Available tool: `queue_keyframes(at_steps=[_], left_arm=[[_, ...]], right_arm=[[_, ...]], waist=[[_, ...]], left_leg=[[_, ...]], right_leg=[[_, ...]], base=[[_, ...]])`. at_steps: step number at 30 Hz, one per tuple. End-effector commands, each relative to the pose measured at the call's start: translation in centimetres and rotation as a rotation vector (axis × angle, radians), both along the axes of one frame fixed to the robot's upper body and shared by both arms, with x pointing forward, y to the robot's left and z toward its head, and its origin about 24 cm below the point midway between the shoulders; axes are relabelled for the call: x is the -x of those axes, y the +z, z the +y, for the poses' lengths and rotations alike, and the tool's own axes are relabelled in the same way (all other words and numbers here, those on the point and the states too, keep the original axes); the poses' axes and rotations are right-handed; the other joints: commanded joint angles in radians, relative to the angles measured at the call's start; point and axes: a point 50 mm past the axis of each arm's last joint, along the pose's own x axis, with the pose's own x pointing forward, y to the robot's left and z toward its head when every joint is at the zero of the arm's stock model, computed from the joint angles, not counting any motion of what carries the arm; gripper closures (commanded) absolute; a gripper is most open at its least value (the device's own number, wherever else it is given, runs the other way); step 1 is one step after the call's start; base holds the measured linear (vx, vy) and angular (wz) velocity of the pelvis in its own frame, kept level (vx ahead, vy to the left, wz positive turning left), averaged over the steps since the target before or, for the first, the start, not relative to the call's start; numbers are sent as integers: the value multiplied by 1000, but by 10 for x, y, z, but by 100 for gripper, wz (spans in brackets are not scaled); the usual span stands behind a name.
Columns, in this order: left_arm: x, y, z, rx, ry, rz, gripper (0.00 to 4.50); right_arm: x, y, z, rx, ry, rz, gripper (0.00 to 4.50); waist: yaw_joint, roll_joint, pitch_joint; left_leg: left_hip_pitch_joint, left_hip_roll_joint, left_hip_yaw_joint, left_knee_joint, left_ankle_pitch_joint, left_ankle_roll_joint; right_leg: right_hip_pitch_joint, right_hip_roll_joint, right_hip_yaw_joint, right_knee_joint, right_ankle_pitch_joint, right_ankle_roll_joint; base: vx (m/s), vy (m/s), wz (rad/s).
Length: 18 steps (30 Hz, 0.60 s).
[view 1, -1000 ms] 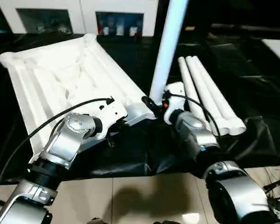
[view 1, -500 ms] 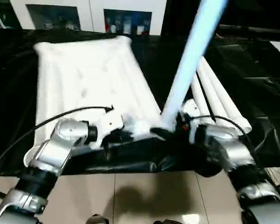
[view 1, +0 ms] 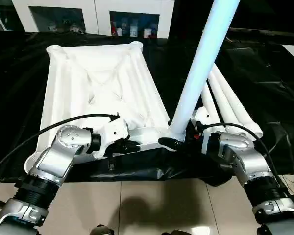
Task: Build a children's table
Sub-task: Insert table leg to table base, then rotate leg to tighten
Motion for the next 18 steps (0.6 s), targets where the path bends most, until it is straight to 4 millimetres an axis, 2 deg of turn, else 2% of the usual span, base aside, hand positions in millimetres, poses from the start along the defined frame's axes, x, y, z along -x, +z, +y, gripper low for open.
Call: queue_keyframes(at_steps=[1, 9, 13, 18], left_arm=[[-2, 10, -9, 57, -41, -46, 450], [-2, 9, -7, 49, -44, -46, 450], [-2, 8, -6, 46, -45, -42, 450], [-3, 8, -4, 42, -48, -32, 450]], right_arm=[[3, 0, -2, 9, 18, 1, 66], [5, -5, -6, 2, -12, 30, 122], [6, -10, -7, -19, -41, 64, 156], [8, -20, -8, -81, -82, 161, 169]], waist=[[1, 3, -73], [3, 7, -72], [2, 7, -68], [0, 11, -66]], left_leg=[[18, 2, 14, -44, 27, 130], [18, 3, 12, -43, 0, 117], [19, 3, 11, -46, -46, 97], [18, 3, 11, -46, -62, 82]], right_leg=[[66, -49, 36, -37, 320, -299], [65, -51, 36, -38, 282, -302], [63, -52, 37, -43, 214, -296], [60, -52, 37, -44, 191, -293]], base=[[0, 0, 0], [0, 0, 0], [0, 0, 0], [0, 0, 0]])
